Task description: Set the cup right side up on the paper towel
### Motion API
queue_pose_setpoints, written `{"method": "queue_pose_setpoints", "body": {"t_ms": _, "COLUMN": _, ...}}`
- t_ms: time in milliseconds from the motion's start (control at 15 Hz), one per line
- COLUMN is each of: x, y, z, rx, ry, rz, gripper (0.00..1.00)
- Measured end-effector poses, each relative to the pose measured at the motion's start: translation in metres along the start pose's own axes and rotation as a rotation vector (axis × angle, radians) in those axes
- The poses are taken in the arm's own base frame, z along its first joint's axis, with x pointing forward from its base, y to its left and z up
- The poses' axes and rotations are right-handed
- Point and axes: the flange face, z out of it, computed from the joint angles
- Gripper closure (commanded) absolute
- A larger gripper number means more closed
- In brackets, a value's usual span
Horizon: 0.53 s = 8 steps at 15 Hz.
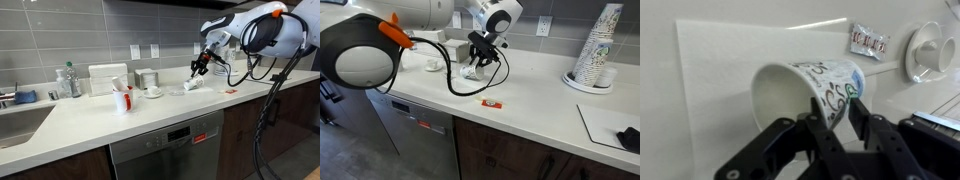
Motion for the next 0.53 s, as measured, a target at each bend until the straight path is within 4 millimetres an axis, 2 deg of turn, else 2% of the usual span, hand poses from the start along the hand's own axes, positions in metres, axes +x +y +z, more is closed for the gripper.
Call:
{"method": "queue_pose_setpoints", "body": {"t_ms": 200, "x": -0.001, "y": 0.002, "z": -0.01, "rx": 0.002, "ry": 0.015, "rz": 0.002, "gripper": 1.0}}
{"method": "queue_pose_setpoints", "body": {"t_ms": 533, "x": -0.003, "y": -0.014, "z": -0.039, "rx": -0.018, "ry": 0.056, "rz": -0.021, "gripper": 0.99}}
